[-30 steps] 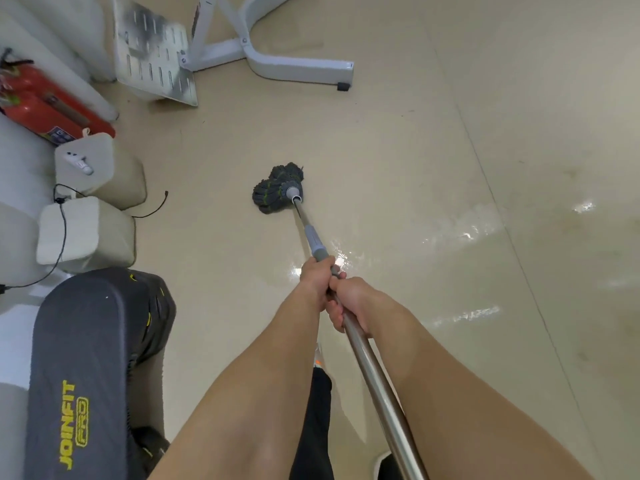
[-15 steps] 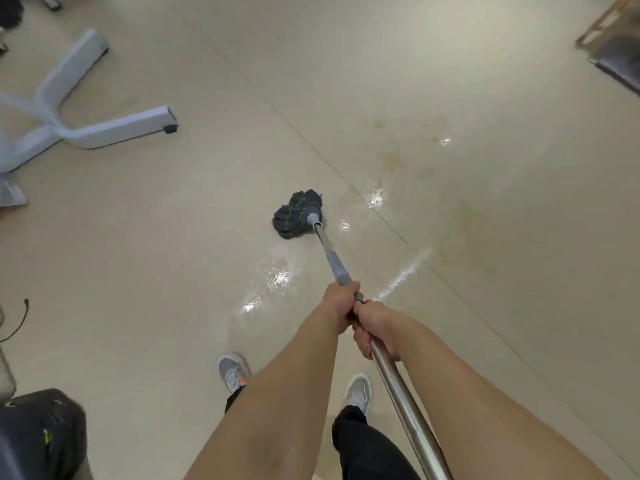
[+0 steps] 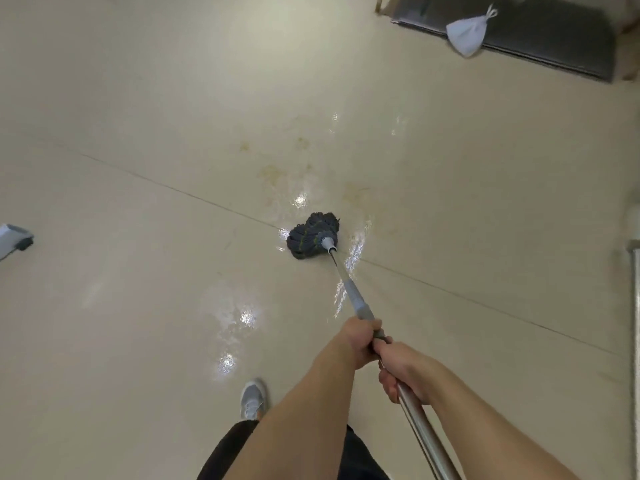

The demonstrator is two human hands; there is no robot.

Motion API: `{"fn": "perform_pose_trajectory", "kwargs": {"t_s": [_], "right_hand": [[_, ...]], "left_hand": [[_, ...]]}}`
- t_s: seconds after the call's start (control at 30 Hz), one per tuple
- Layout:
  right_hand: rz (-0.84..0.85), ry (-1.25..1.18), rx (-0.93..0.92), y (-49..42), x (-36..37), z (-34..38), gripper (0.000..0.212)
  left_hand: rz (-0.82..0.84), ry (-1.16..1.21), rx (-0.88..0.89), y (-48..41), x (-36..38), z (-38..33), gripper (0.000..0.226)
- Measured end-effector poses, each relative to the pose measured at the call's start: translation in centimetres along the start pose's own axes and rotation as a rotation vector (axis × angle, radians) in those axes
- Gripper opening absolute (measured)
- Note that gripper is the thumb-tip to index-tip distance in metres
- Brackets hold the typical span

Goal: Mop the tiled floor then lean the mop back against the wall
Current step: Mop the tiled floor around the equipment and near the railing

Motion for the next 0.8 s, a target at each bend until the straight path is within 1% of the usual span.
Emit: {"fn": "perform_pose_trajectory", "kwargs": {"t_s": [0.07,0.13,0.2,0.33,0.53,0.67,0.8], "right_hand": [[-0.004,-0.02,0.023,-0.9,0.0,0.4,0.04],[0.002,-0.021,0.024,-2.2,1.0,2.0,0.034],[0.011,0.019,0.009,-3.6,2.4,4.6,0.028],[0.007,0.088,-0.005,-6.7,4.9,11.0,0.029],[0.01,0.128,-0.029,-13.2,6.8,23.5,0.023],[0.026,0.015,-0.049,-19.4,9.4,32.8,0.013],[0.072,-0.101,-0.098,-25.5,12.0,40.0,0.02]], "left_hand": [[-0.009,-0.008,-0.004,-0.6,0.0,-1.0,0.013],[-0.015,-0.005,-0.008,-1.4,-1.2,-2.8,0.013],[-0.009,0.016,0.002,-2.1,-2.9,-5.3,0.011],[0.021,0.066,0.02,-3.3,-6.1,-11.5,0.009],[0.015,0.066,0.107,-4.9,-8.7,-25.5,0.006],[-0.027,0.023,0.184,-6.6,-12.2,-36.8,0.009],[-0.116,-0.093,0.235,-8.5,-15.7,-46.7,0.015]]}}
Point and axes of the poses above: each hand's wrist, its own y-axis away from the middle knuckle, its own x-axis out of the palm, z = x × y, the point moved 6 cm from there along -y, towards the middle knuckle, and after that the axes turned 11 degrees about -x, right-handed, at the moved point
